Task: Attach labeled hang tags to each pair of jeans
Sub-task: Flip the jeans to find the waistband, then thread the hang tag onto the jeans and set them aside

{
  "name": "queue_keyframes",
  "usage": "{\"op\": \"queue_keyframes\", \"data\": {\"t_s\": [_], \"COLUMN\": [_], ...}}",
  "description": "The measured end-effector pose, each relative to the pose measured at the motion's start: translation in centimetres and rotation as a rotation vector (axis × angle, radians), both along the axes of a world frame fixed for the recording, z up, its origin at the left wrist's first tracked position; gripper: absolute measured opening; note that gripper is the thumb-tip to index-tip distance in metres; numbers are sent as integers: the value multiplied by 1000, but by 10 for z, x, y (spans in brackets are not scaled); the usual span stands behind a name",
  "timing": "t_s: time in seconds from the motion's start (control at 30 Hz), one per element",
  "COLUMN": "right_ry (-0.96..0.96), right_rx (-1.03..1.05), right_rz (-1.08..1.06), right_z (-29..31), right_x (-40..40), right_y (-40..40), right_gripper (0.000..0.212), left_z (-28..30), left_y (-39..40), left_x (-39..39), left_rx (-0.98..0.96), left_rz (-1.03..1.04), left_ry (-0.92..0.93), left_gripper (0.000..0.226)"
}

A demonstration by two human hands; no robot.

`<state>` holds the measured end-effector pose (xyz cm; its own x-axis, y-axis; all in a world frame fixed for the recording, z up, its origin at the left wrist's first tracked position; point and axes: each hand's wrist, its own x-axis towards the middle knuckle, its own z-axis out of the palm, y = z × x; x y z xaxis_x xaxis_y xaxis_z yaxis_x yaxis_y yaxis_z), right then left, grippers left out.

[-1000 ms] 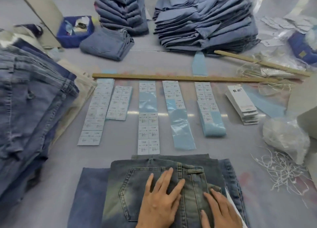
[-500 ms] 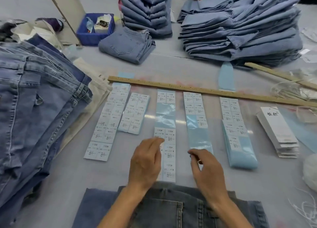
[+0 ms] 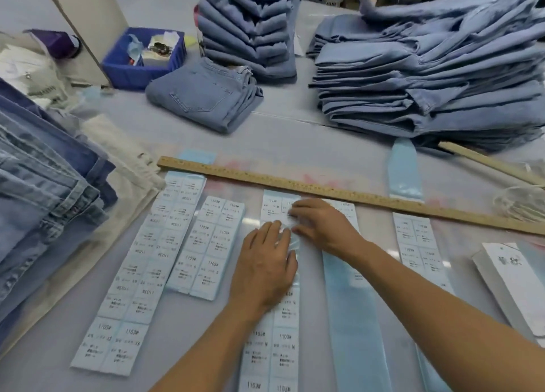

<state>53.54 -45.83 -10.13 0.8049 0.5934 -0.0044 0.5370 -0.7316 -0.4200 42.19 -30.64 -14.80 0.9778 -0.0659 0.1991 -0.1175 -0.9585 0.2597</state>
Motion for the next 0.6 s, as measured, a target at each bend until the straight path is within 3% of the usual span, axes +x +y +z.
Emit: {"op": "queue_keyframes", "data": {"t_s": [0.37,0.6], "right_ry": [-222,-267], "right_rx": [-19,-116], "right_rz": [266,244], "right_z": [6,6], "right_x": [6,1], "right_y": [-7,-3], "right_gripper": [12,11], "left_z": [-2,-4], "left_y": [-2,-3], "left_x": [0,-1], "left_rx": [0,-16], "left_rz": [8,12], "left_ry": [-131,-143], "left_gripper": [35,32]}}
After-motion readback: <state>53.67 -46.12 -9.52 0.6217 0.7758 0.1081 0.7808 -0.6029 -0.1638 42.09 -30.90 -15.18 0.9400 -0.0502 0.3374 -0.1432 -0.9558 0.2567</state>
